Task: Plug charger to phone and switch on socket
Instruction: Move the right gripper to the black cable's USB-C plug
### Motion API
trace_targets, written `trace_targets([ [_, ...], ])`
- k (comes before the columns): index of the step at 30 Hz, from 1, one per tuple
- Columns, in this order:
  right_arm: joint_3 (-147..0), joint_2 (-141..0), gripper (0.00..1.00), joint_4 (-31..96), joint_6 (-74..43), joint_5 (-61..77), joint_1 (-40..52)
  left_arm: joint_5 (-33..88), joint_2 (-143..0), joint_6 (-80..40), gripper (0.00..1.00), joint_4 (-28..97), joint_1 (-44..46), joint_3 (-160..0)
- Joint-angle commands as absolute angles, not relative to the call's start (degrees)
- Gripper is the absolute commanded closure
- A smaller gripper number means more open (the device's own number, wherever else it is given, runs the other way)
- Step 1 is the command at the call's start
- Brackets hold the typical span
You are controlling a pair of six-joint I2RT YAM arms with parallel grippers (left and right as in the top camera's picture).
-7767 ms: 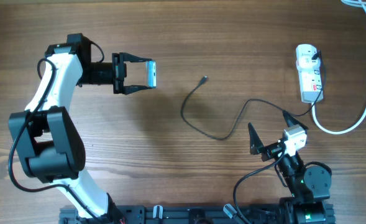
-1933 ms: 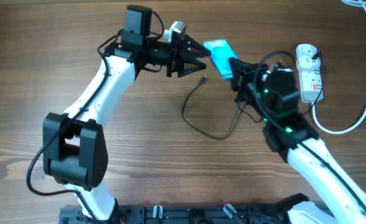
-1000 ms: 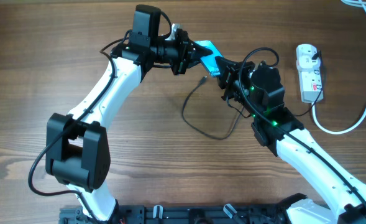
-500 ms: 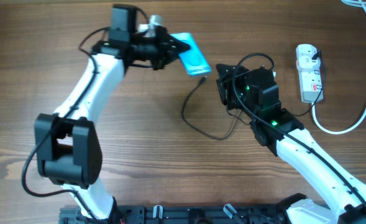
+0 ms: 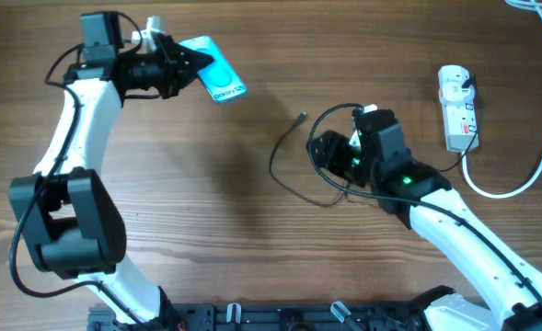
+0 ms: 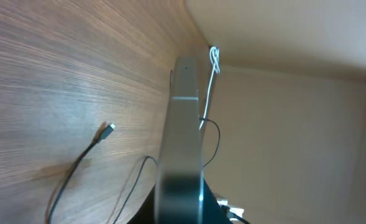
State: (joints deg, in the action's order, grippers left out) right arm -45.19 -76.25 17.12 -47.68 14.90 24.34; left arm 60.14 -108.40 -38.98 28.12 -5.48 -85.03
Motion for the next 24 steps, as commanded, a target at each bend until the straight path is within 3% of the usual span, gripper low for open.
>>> trace_targets([
  [1, -52.42, -76.2, 0.39, 23.05, -43.31, 16.78, 24.32, 64.55, -106.8, -36.21, 0.96, 28.12, -6.15, -85.52],
  [9, -71.94, -84.38, 0.41, 41.15, -39.16, 13.8, 24.29, 64.95, -106.8, -36.47, 0.96, 27.64, -6.31, -85.52],
  [13, -85.89, -96.57, 0.49, 47.27, -37.5, 12.8, 24.25, 66.22, -106.8, -36.49, 0.96, 27.7, -6.31, -85.52],
  [21, -89.36, -111.61, 0.57, 42.81, -44.14, 11.64, 23.66, 66.19, -106.8, -37.95, 0.96, 27.92, -6.28, -85.52],
  [24, -89.34, -115.61, 0.65, 40.05, -46.65, 11.42, 23.68, 66.19, -106.8, -38.41, 0.96, 27.99, -6.28, -85.52],
])
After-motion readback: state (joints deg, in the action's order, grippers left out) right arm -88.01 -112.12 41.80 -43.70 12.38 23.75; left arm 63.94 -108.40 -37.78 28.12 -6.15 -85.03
